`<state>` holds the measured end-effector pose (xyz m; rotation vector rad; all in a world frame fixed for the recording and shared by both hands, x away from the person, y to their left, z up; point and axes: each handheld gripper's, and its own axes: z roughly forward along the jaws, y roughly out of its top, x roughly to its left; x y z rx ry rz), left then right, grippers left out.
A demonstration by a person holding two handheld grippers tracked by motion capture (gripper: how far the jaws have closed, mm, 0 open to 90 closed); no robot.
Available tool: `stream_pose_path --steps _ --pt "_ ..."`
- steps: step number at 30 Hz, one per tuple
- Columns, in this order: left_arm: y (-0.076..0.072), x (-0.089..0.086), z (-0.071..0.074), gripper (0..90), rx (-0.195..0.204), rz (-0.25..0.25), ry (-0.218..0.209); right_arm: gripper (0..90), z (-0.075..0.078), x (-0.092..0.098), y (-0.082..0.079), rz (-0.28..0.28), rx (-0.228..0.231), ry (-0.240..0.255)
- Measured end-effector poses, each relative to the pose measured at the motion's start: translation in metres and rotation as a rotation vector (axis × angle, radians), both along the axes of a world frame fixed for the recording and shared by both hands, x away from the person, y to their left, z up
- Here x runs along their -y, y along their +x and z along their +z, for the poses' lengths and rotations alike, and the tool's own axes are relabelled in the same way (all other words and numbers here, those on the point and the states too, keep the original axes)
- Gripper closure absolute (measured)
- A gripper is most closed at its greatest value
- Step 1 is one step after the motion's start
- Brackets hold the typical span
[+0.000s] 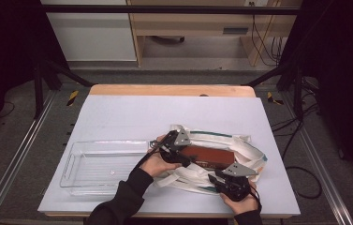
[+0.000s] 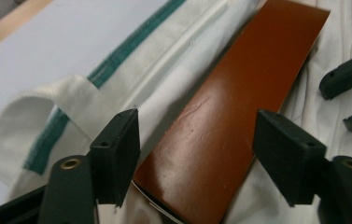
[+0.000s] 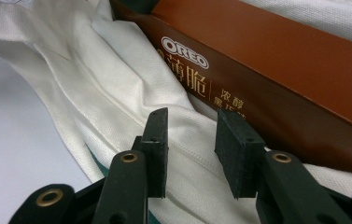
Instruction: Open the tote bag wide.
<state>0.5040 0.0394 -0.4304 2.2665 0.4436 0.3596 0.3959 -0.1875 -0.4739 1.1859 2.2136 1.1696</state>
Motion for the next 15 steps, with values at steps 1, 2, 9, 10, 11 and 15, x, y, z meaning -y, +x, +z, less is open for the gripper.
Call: stream_pose_path --steps 1,2,9,10,11,15 --pt "0.001 -0.001 -0.001 28.7 -0.012 0.003 -0.005 64.6 0.000 0.000 0.000 0.001 0.000 0.000" --pt "0.002 -0.002 -0.001 27.4 -0.024 0.003 -0.012 64.5 -0.001 0.000 0.000 0.000 -0.001 0.002" --pt "0.002 0.002 -0.011 20.5 -0.018 -0.020 0.035 63.1 -0.002 0.001 0.001 -0.005 -0.008 0.010" --pt "0.003 0.002 -0.012 19.7 -0.018 -0.023 0.038 63.0 -0.002 0.000 0.001 -0.006 -0.012 0.011" --pt "0.003 0.003 -0.013 19.0 -0.025 -0.019 0.026 62.9 -0.003 0.000 0.001 -0.002 -0.006 0.009" --pt "0.006 0.005 -0.017 16.4 -0.029 -0.028 0.028 62.8 -0.004 0.001 0.002 -0.002 -0.008 0.013"
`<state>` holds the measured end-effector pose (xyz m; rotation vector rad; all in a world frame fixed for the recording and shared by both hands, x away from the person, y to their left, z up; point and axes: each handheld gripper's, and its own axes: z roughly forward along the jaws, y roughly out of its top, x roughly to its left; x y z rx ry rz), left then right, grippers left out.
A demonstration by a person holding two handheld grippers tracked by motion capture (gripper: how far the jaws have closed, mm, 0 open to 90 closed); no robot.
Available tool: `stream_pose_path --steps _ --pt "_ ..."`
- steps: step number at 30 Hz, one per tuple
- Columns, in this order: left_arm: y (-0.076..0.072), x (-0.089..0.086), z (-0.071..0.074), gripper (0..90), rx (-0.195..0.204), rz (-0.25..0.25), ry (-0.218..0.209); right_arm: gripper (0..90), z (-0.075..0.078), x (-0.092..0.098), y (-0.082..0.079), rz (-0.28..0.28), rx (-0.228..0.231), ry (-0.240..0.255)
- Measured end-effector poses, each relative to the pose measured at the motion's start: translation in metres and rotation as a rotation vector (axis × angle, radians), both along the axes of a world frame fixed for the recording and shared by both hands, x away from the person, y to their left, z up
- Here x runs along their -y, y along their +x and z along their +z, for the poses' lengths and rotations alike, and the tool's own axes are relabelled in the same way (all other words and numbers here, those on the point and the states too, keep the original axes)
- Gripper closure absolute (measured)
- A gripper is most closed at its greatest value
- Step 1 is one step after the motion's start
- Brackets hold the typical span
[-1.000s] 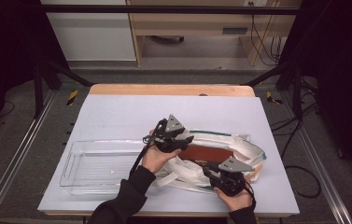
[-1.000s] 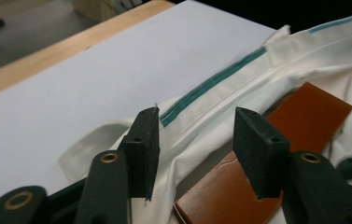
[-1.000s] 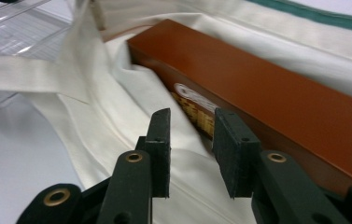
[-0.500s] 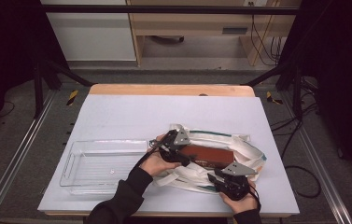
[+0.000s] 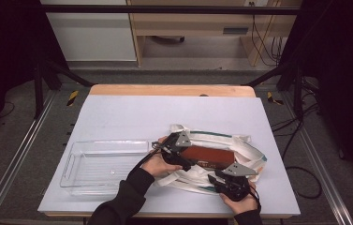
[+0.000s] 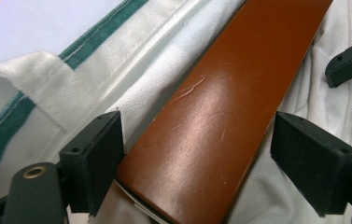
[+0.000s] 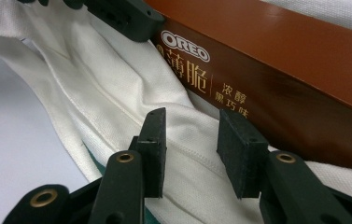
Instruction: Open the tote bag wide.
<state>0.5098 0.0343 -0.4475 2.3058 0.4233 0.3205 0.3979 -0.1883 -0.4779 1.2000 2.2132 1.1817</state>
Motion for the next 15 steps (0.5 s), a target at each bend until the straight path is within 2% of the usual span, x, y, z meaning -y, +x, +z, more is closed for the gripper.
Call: stream_pose_path --steps 3,8,11,13,15 --pt "-0.0002 0.0013 -0.0013 16.0 0.008 -0.009 0.019 62.5 -0.0005 0.0001 0.0001 0.002 -0.001 -0.002" --pt "-0.0027 0.0023 0.0010 18.2 -0.007 0.007 0.035 62.5 -0.0005 0.0006 0.0001 0.007 0.003 0.001" --pt "-0.0045 0.0016 0.0042 21.8 -0.033 0.005 0.045 62.4 0.0004 0.0014 -0.0012 0.009 -0.001 0.001" --pt "-0.0062 0.0003 0.0071 24.2 -0.063 0.002 0.052 62.4 0.0008 0.0031 -0.0023 0.010 0.004 -0.001" --pt "-0.0081 -0.0010 0.0087 26.4 -0.087 -0.002 0.045 62.6 0.0011 0.0053 -0.0030 0.008 0.011 -0.012"
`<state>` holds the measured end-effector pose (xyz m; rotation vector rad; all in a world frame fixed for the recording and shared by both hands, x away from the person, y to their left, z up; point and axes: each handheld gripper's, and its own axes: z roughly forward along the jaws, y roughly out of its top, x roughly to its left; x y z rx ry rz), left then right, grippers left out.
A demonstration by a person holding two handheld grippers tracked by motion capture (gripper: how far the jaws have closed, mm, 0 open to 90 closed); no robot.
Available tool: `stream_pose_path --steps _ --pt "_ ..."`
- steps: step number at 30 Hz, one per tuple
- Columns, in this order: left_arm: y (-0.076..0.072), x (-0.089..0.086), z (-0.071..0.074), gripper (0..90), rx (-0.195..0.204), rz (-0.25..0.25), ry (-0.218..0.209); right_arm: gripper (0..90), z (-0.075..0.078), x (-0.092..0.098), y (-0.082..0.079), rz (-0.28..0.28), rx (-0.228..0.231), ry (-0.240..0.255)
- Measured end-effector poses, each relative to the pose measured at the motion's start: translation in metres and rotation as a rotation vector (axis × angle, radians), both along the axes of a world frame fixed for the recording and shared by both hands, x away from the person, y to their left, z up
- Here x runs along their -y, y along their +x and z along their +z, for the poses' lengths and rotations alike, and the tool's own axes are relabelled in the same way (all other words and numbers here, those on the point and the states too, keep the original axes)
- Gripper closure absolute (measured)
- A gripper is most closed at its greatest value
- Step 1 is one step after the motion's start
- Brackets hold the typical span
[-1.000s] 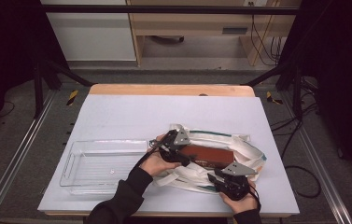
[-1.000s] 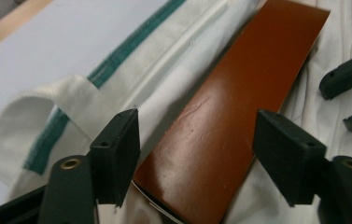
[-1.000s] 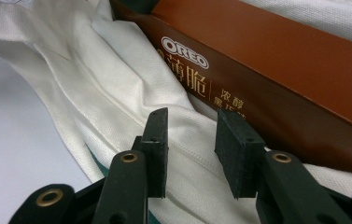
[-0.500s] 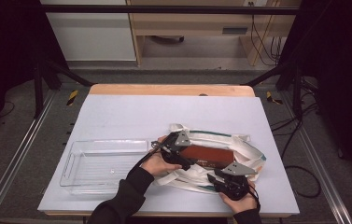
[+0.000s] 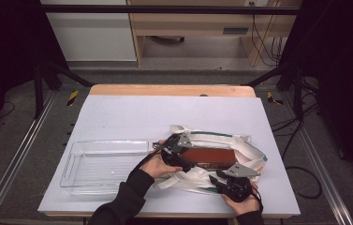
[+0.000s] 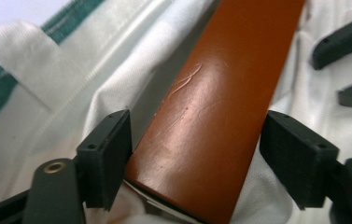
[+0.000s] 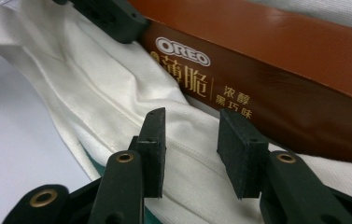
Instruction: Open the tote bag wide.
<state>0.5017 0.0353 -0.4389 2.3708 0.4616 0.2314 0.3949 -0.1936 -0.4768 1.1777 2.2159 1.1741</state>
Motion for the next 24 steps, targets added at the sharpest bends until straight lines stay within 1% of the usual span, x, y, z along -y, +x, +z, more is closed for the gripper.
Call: stream_pose_path --steps 2,4,5,6,7,9,11,12,13,14,17,22,24 --pt "-0.002 -0.002 0.000 28.0 -0.009 -0.003 -0.011 63.4 0.001 0.002 -0.001 -0.015 -0.008 0.000" --pt "-0.004 -0.003 -0.001 28.7 0.000 -0.006 -0.021 64.3 0.001 0.006 -0.001 -0.033 -0.006 -0.008" --pt "-0.004 -0.004 -0.001 28.9 0.003 -0.007 -0.027 64.5 0.001 0.009 -0.002 -0.045 -0.016 0.001" --pt "-0.004 -0.004 -0.001 28.9 0.004 -0.009 -0.029 64.4 0.001 0.010 -0.002 -0.048 -0.021 0.015" --pt "-0.004 -0.004 -0.001 28.9 0.007 -0.011 -0.030 64.4 0.000 0.011 -0.001 -0.046 -0.019 0.018" --pt "-0.002 -0.003 -0.002 28.4 0.025 -0.019 -0.032 64.2 -0.001 0.010 0.000 -0.046 -0.023 0.013" --pt "-0.001 -0.002 -0.003 27.1 0.032 -0.014 -0.028 64.2 -0.001 0.010 -0.001 -0.047 -0.023 0.014" --pt "0.000 0.000 -0.003 26.3 0.043 -0.019 -0.030 64.2 -0.001 0.010 -0.001 -0.047 -0.024 0.018" --pt "0.000 0.002 -0.004 26.1 0.046 -0.029 -0.039 64.2 -0.002 0.010 -0.001 -0.045 -0.023 0.020" --pt "0.000 0.005 -0.004 26.4 0.045 -0.028 -0.041 64.2 -0.002 0.010 0.000 -0.045 -0.019 0.017" --pt "0.002 0.010 -0.008 24.8 0.041 -0.025 -0.017 64.3 -0.002 0.010 0.000 -0.043 -0.016 0.014" --pt "0.002 0.012 -0.010 24.1 0.031 -0.023 -0.014 64.3 -0.003 0.010 0.000 -0.040 -0.018 0.017" --pt "0.002 0.013 -0.010 24.1 0.034 -0.023 0.000 64.3 -0.003 0.010 0.000 -0.040 -0.019 0.018"
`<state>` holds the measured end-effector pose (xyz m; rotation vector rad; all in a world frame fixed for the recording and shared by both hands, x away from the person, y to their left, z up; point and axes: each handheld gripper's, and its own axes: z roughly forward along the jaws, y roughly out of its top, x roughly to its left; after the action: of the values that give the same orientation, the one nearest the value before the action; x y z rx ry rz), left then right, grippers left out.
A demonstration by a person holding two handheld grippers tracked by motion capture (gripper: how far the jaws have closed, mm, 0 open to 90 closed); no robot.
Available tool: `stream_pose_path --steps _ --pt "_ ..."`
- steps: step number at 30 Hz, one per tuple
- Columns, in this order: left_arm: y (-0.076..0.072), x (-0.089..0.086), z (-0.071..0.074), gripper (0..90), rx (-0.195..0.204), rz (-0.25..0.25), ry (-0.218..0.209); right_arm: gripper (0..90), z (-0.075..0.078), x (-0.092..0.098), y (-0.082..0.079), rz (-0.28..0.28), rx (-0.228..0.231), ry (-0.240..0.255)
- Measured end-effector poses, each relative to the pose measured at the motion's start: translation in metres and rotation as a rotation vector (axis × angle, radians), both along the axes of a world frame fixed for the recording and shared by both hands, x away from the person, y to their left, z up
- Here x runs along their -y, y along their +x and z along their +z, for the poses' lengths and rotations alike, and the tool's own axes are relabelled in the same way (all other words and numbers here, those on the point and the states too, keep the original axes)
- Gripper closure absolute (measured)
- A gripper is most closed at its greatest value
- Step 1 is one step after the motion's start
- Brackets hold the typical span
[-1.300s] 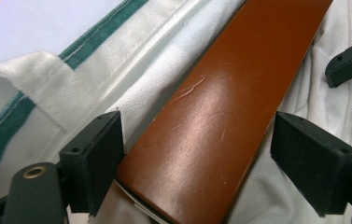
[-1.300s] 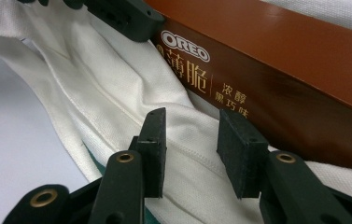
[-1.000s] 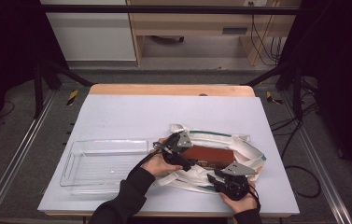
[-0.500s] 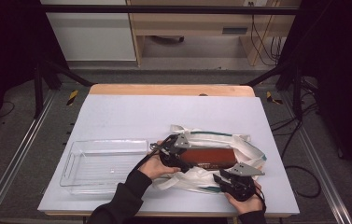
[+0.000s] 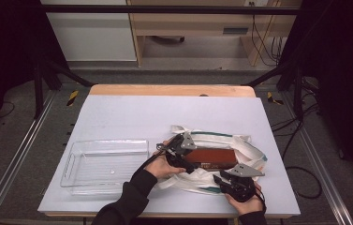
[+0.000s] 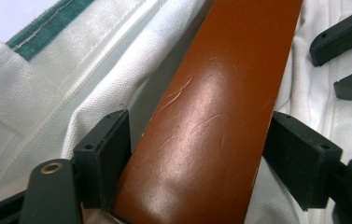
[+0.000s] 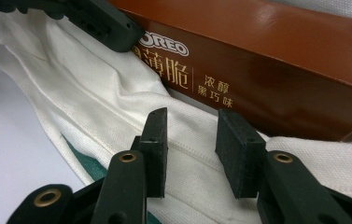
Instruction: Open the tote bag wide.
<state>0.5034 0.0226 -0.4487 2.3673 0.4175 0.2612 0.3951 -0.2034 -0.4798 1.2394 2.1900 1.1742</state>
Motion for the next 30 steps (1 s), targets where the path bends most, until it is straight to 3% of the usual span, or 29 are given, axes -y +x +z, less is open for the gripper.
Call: stream_pose_path --steps 4,8,12,16,19,27,30 --pt "0.000 0.000 0.002 26.4 -0.007 -0.003 0.015 64.3 0.000 0.000 0.000 -0.002 0.002 0.003" --pt "0.001 -0.001 0.009 32.2 -0.086 0.004 0.032 64.2 0.001 0.001 0.000 0.003 0.011 0.001" --pt "-0.001 -0.002 0.010 35.3 -0.121 -0.002 0.008 63.4 0.001 0.002 -0.001 -0.005 0.013 0.003" --pt "-0.003 -0.002 0.009 34.8 -0.079 -0.014 0.010 62.5 0.001 0.003 -0.001 -0.006 0.013 0.003" --pt "-0.005 0.002 0.009 31.3 -0.023 -0.009 0.014 60.3 0.002 0.002 -0.001 -0.002 0.015 0.004" --pt "-0.004 0.017 0.013 28.2 0.003 -0.029 -0.029 55.5 0.006 0.003 -0.009 -0.001 0.046 0.009" --pt "-0.001 0.028 0.011 28.4 0.007 -0.035 -0.003 53.4 0.007 0.005 -0.012 -0.019 0.059 0.003"
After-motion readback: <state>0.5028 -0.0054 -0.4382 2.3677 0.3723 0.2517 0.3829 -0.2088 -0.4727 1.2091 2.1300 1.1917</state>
